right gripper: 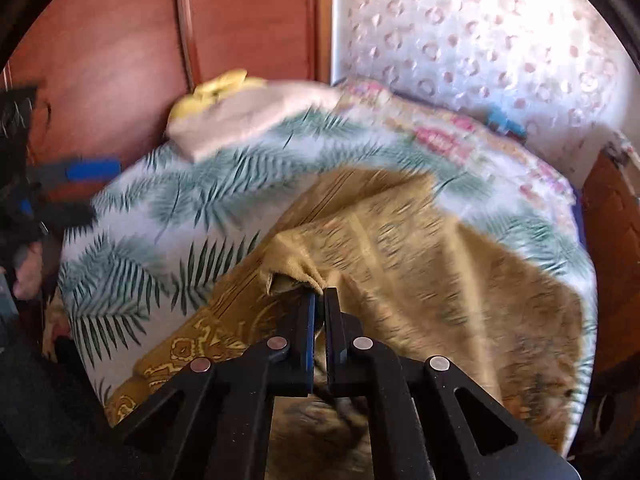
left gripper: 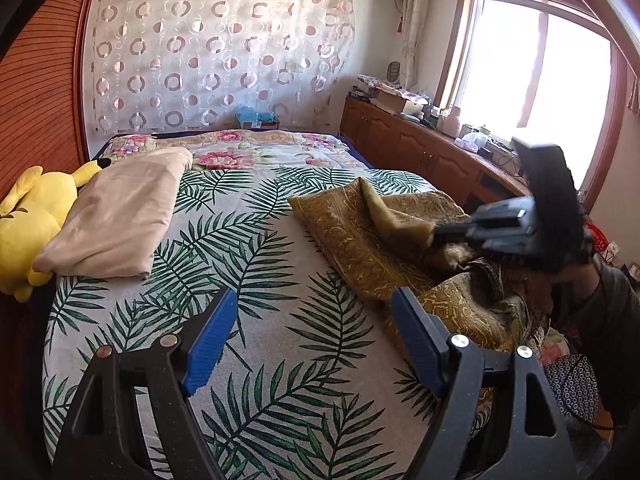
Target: Fold small clothes
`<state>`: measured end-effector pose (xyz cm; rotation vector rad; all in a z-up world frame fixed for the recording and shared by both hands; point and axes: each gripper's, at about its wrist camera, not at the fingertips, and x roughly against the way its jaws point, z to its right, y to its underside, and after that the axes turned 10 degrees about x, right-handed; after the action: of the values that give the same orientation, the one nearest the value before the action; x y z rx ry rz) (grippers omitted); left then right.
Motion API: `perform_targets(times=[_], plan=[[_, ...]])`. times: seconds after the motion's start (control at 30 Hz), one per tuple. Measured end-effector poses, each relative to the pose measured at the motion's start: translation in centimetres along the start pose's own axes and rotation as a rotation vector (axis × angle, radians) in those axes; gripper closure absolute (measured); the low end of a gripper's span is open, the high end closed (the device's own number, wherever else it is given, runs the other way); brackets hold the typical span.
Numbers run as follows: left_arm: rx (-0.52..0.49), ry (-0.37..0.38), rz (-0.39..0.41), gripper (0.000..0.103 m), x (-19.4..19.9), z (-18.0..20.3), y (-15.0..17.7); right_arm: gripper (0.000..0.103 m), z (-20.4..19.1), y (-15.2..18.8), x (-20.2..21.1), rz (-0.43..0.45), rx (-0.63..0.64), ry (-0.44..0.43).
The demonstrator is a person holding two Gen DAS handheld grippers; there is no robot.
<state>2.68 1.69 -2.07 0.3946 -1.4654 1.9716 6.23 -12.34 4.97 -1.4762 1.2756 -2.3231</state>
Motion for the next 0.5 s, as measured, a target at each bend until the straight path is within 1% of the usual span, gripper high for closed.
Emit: perform_targets(times=[0.1, 0.17, 0.23, 0.3, 0.37, 0.47, 0.5], plan=[[0.003, 0.008, -0.010, 0.023, -0.5, 0.2, 0.0, 0.099, 3.1, -0.6, 2.7, 0.065, -0.040, 0.089], [-0.001, 0.015, -0.016, 0.023, -0.9, 0.4, -0.2, 0.099, 5.7, -0.5, 4.2, 0.069, -0.071, 0.160], [-0.010, 0.019, -0.021, 0.023, -1.5, 0.8, -0.6, 0.099, 9.4, -0.1, 5.0, 0.055, -0.122, 0.239], [-0.018, 0.023, -0.031, 0.023, -2.3, 1.3, -1.1, 0.099, 12.6, 0.2, 4.8, 0.025, -0.174, 0.292], [-0.028, 0.034, -0.040, 0.023, -3.1, 1.8, -1.7, 0.099, 15.8, 0.7, 3.8, -0.027, -0.202, 0.348], [-0.044, 0.044, -0.055, 0.023, -4.7, 2.6, -2.4, 0.099, 18.9, 1.7, 0.9, -0.119, -0.263, 0.393], [-0.049, 0.045, -0.065, 0.023, -5.4, 2.9, -2.7, 0.095, 19.7, 2.0, -0.3, -0.159, -0.271, 0.400]])
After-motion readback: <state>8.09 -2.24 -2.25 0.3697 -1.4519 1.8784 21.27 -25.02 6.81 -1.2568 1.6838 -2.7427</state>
